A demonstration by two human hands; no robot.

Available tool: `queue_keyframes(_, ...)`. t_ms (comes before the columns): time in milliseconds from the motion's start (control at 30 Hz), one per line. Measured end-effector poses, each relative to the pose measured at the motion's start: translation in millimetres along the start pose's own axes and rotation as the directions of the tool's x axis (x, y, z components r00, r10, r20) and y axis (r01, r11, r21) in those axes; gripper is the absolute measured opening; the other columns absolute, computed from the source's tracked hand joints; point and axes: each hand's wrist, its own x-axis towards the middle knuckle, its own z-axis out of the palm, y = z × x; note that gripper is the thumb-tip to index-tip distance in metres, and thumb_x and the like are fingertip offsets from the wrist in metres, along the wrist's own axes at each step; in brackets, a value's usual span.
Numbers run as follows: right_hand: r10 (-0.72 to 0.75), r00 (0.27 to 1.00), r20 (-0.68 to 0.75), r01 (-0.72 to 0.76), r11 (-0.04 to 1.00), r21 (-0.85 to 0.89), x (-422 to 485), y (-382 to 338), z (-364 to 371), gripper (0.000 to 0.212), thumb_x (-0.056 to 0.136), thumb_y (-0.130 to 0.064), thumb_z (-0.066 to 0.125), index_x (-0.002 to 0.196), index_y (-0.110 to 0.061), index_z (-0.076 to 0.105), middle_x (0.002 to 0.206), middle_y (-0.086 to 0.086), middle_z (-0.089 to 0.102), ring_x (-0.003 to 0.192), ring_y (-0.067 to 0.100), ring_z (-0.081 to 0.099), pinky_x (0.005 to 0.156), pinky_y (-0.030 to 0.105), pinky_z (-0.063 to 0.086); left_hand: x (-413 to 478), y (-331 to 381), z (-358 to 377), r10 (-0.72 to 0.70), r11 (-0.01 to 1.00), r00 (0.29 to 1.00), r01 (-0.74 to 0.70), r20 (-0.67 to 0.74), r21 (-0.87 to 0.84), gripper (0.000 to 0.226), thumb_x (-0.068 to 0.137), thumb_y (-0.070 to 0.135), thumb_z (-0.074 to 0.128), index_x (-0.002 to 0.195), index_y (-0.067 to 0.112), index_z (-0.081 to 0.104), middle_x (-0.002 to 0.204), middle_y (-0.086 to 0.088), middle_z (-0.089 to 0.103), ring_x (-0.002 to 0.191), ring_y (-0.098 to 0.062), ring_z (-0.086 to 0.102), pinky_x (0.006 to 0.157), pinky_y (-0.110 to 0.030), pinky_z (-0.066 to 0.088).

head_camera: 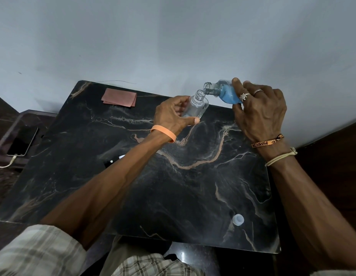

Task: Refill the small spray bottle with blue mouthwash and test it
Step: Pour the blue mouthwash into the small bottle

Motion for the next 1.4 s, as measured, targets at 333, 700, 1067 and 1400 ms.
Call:
queue_keyframes(333, -0.003, 1.000, 0.002, 0.003, 1.000, -0.017, 0, 4, 1, 0.046, 0.084, -0.014, 0.065, 0.130, -0.010, 0.062, 0.113, 0.018, 0.069, 0.094, 0.039, 0.066, 0.076, 0.043, 0.048, 3, 0, 4, 0.013, 1.000, 1.000, -0.013, 0.003, 0.003, 0.066, 0.053, 0.024, 0.095, 0.114, 0.022, 0.069, 0.099, 0.008, 0.071, 0.090, -0.009, 0.069, 0.079, -0.029, 0.060)
queue_keyframes(700, -0.007, 1.000, -0.017, 0.006, 1.000, -0.014, 1, 6, 2, 0.044, 0.085, -0.013, 0.067, 0.129, -0.010, 0.063, 0.112, 0.018, 0.070, 0.092, 0.039, 0.066, 0.075, 0.043, 0.049, 6, -1, 7, 0.007, 1.000, 1.000, -0.007, 0.001, -0.017, 0.066, 0.051, 0.024, 0.095, 0.113, 0.022, 0.070, 0.100, 0.006, 0.073, 0.089, -0.008, 0.069, 0.078, -0.030, 0.061)
queue_keyframes(1067, 0.025, 0.999, 0.043, -0.025, 1.000, -0.009, 1, 6, -1, 0.043, 0.089, -0.013, 0.062, 0.132, -0.009, 0.061, 0.117, 0.020, 0.068, 0.098, 0.041, 0.064, 0.080, 0.046, 0.047, 9, -3, 10, -0.009, 1.000, 1.000, 0.010, 0.027, -0.029, 0.067, 0.051, 0.023, 0.096, 0.113, 0.022, 0.070, 0.100, 0.005, 0.073, 0.090, -0.009, 0.070, 0.079, -0.031, 0.061)
queue_keyframes(1400, 0.020, 0.999, 0.041, -0.020, 1.000, -0.012, 1, 10, 0, 0.043, 0.090, -0.015, 0.062, 0.132, -0.009, 0.060, 0.117, 0.020, 0.067, 0.098, 0.041, 0.064, 0.080, 0.046, 0.047, 9, -1, 12, 0.007, 1.000, 1.000, -0.007, 0.024, -0.014, 0.066, 0.053, 0.023, 0.095, 0.114, 0.022, 0.069, 0.101, 0.007, 0.072, 0.090, -0.007, 0.069, 0.078, -0.029, 0.060)
